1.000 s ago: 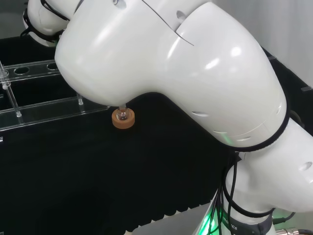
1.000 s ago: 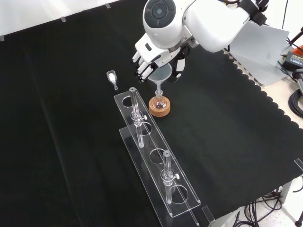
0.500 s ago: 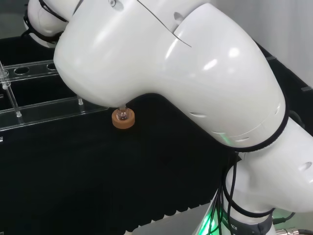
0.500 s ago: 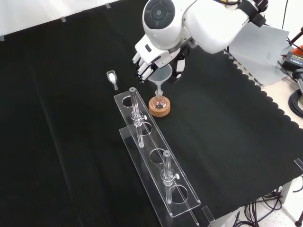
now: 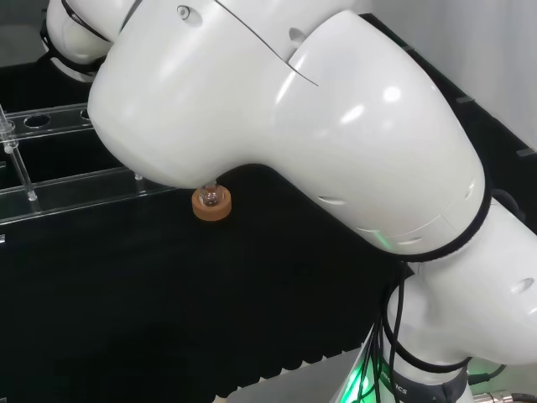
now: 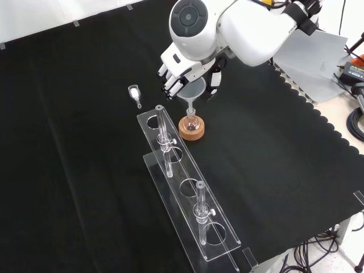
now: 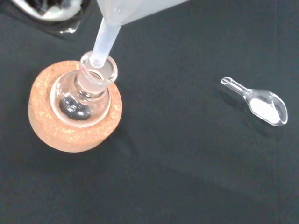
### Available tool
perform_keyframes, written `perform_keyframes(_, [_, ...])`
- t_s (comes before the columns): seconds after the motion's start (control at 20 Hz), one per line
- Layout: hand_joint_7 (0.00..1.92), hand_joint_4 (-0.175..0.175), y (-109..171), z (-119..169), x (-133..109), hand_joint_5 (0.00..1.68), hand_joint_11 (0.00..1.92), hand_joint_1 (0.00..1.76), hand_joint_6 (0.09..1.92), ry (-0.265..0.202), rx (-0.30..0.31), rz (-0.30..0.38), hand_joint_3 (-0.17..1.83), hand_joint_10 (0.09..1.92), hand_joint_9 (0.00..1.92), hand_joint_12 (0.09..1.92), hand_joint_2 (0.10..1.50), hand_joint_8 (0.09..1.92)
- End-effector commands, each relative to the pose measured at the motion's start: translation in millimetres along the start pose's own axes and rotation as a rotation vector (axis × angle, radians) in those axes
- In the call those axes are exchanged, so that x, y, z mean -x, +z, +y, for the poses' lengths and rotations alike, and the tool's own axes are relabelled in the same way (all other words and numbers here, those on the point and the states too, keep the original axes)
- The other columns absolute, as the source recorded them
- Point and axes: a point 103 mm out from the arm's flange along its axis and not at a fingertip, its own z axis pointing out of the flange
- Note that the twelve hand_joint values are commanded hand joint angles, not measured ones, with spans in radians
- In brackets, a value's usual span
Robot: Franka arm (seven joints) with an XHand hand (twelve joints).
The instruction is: Place the funnel on the round-bottom flask.
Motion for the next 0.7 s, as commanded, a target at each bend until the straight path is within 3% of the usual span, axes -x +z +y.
perform_keyframes(0.05, [0.71, -0.027, 9.2, -1.6, 11.5, 0.79, 0.67, 0.97, 0.78, -0.009, 0.001, 0.028, 0.72, 0.5, 1.11, 1.19, 0.74, 0.73])
perform_keyframes(0.7, [0.7, -0.028, 10.2, -0.3, 12.0, 0.79, 0.67, 0.97, 0.78, -0.012, -0.008, 0.024, 0.73, 0.51, 1.11, 1.19, 0.74, 0.73])
